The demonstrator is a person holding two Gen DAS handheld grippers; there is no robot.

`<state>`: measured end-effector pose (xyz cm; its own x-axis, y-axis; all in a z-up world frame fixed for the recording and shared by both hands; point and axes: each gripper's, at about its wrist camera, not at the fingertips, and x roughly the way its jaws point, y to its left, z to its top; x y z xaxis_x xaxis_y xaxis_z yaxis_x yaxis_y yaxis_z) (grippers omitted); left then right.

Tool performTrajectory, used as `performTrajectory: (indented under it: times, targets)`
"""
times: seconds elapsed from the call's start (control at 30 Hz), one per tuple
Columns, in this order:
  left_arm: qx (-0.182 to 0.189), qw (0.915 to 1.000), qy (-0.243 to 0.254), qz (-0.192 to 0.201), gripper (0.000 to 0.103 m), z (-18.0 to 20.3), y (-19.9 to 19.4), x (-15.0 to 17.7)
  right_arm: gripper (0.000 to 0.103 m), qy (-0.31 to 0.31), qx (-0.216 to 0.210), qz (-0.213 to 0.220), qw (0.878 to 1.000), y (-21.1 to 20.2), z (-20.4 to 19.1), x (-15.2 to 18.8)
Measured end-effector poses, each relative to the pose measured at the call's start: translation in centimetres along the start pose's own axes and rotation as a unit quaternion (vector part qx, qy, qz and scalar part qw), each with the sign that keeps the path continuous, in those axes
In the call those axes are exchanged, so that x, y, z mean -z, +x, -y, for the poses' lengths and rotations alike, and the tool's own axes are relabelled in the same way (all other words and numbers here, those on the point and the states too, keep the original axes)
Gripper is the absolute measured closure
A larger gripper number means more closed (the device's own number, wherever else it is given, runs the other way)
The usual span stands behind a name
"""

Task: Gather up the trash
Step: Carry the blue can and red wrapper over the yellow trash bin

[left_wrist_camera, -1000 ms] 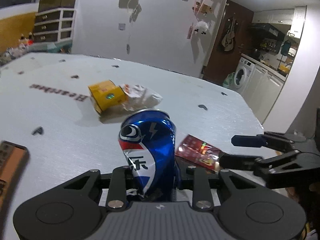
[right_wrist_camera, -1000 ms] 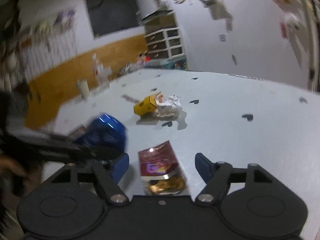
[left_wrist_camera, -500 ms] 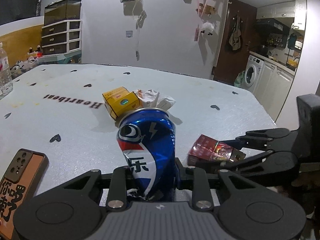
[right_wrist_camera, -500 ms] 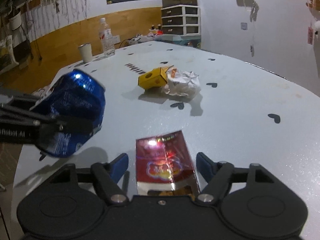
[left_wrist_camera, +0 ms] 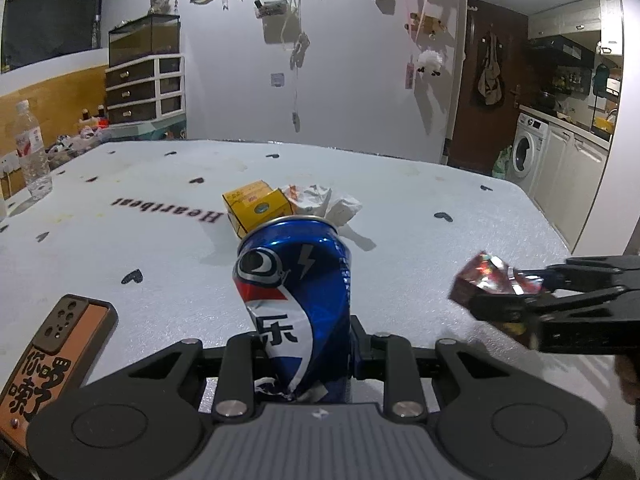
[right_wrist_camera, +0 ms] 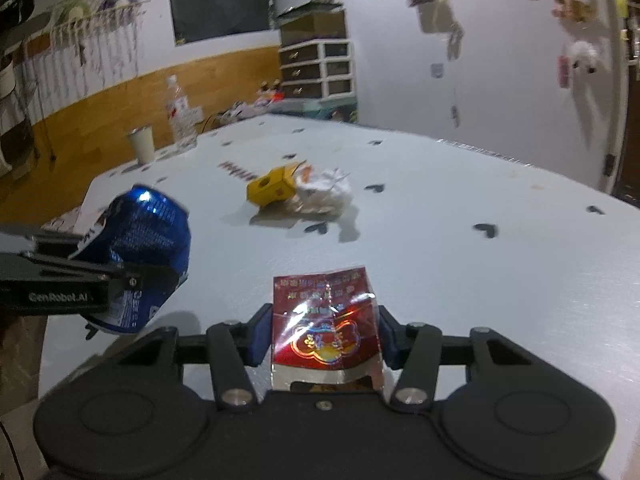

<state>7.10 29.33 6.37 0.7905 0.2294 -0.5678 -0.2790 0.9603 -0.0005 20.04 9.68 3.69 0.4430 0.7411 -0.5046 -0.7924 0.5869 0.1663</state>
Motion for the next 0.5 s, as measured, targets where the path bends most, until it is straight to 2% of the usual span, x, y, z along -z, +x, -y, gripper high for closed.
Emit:
performTrajectory:
  times: [0.2,0.5]
  targets:
    - [-0.001,0.9999,0.006,0.008,0.074,2.1,-1.3,0.0,0.05,0.011,0.032,0.026,0.999,-3.9,0.8,0.4]
    - [0.023,0.9993,0.014,0.025,0.074,6.2,-3.2,-0.3,0.05,0.028,0.074,0.054,0.995,-8.9,2.5,1.3]
